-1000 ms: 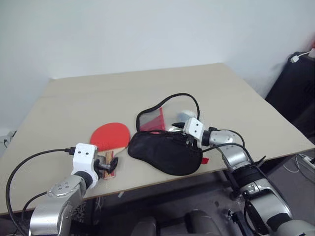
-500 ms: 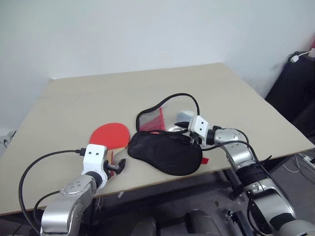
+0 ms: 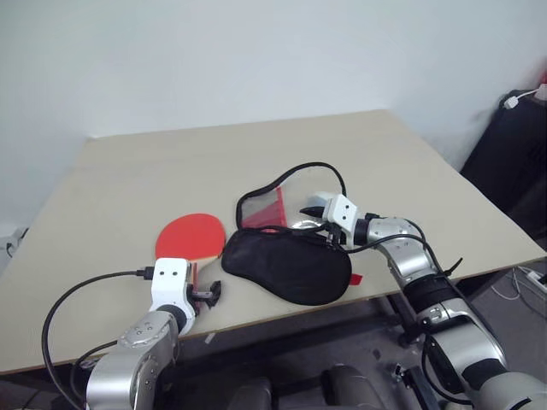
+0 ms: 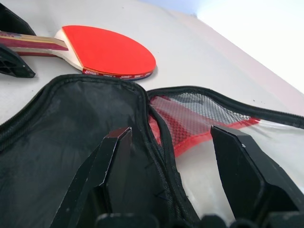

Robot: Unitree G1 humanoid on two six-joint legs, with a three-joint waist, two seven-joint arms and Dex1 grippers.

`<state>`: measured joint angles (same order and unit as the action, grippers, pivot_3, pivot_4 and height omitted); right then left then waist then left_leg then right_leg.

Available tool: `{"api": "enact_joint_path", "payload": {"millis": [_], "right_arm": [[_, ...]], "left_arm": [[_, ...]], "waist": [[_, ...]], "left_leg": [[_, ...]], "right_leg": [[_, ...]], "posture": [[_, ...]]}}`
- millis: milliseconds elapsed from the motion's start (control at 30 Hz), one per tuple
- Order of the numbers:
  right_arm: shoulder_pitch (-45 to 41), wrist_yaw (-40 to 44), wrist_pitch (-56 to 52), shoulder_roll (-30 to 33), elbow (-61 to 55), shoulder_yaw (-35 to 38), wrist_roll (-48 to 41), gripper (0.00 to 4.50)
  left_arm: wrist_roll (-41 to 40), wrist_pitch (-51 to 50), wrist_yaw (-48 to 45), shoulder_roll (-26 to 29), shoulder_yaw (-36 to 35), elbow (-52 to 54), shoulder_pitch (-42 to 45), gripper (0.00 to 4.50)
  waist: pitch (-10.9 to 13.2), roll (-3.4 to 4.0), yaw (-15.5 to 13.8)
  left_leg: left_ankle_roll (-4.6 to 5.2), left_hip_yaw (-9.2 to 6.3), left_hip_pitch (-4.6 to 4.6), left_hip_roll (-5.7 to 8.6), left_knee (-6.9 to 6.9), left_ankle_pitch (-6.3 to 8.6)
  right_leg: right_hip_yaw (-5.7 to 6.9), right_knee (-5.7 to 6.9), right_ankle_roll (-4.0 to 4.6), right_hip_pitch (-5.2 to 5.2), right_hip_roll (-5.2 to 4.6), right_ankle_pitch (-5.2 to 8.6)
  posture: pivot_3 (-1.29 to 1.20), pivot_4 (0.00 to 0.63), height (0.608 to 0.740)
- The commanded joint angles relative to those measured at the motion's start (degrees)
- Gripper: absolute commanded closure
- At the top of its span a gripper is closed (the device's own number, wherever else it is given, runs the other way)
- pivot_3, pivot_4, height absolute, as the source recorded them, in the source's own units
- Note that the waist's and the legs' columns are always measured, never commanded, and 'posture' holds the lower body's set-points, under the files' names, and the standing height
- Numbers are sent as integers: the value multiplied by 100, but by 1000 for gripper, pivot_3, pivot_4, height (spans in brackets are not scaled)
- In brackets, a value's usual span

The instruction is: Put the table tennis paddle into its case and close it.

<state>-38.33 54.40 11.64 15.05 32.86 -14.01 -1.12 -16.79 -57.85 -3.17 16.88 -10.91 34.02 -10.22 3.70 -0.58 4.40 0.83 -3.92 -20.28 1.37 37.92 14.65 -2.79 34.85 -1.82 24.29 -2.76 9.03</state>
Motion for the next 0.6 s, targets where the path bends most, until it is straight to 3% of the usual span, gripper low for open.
{"api": "enact_joint_path", "payload": {"millis": [33, 333, 433, 600], "right_arm": [[-240, -73, 180, -10, -34, 130, -44, 1601], [-283, -123, 273, 32, 31, 136, -4, 1601], [-272, -151, 289, 47, 20, 146, 5, 1559], [-323, -279, 425, 39, 15, 221, -18, 1559]], "left_arm": [[124, 46, 77, -64, 56, 17, 108, 0], [316, 101, 198, -135, 67, -328, 372, 0], [351, 102, 212, -150, 37, -384, 429, 464], [396, 166, 179, -165, 25, -415, 470, 1798]], "waist": [[0, 0, -1], [0, 2, -3], [0, 3, -4], [0, 4, -2]], "left_leg": [[0, 0, 2, 0, 0, 0], [0, -2, 9, 0, 2, 0], [0, -3, 18, 0, 1, 0], [-3, -4, 29, -3, 1, 2]], "right_leg": [[0, 1, 0, 0, 0, 0], [2, 2, 0, -9, 1, 0], [2, 3, 0, -16, 0, 0], [7, 3, 1, -26, 1, 1]], "posture": [[0, 0, 740], [0, 0, 740], [0, 0, 740], [0, 0, 740]]}}
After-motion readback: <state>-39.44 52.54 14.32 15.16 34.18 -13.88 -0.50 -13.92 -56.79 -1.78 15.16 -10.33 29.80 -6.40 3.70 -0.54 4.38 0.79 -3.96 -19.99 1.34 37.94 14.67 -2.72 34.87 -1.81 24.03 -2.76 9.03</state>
